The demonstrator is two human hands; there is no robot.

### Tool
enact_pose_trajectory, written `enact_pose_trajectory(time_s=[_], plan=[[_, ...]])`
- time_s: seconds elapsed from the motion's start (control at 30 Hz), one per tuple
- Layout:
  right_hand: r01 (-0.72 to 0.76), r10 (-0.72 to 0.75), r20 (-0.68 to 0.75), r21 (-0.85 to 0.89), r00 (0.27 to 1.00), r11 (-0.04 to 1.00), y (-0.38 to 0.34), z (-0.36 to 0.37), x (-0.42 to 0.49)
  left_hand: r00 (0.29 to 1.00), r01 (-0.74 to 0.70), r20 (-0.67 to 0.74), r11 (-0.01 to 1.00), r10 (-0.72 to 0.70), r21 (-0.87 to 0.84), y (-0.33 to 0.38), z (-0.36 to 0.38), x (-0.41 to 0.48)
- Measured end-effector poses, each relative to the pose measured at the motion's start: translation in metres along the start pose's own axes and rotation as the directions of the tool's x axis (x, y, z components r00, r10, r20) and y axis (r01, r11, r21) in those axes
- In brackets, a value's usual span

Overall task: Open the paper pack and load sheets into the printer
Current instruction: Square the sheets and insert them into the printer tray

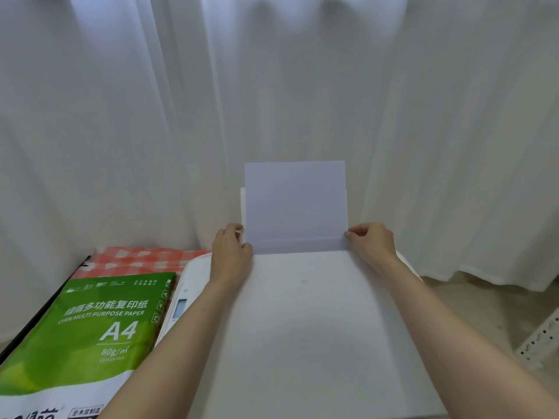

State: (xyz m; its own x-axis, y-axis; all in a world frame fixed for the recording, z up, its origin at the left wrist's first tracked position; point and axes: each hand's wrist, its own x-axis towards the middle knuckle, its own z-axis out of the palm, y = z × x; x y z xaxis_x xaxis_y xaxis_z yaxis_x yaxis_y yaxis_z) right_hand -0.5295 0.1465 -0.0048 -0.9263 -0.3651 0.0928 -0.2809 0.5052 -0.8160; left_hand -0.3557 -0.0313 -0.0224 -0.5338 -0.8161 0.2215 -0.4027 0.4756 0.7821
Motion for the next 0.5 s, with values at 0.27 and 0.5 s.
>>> enact_pose_trajectory(time_s=[0.27,0.5], plan=[[0.012,-0.005,0.065,-0.104,0.998,0.995,0.012,-0.019,-0.049,0.978,0.004,0.203,0.975,-0.050,0.220,-0.001,-0.030,-0.052],[0.024,-0.005,0.127,-0.150,0.992,0.988,0.016,-0.038,-0.103,0.964,-0.020,0.257,0.938,-0.075,0.347,-0.001,-0.052,-0.095]])
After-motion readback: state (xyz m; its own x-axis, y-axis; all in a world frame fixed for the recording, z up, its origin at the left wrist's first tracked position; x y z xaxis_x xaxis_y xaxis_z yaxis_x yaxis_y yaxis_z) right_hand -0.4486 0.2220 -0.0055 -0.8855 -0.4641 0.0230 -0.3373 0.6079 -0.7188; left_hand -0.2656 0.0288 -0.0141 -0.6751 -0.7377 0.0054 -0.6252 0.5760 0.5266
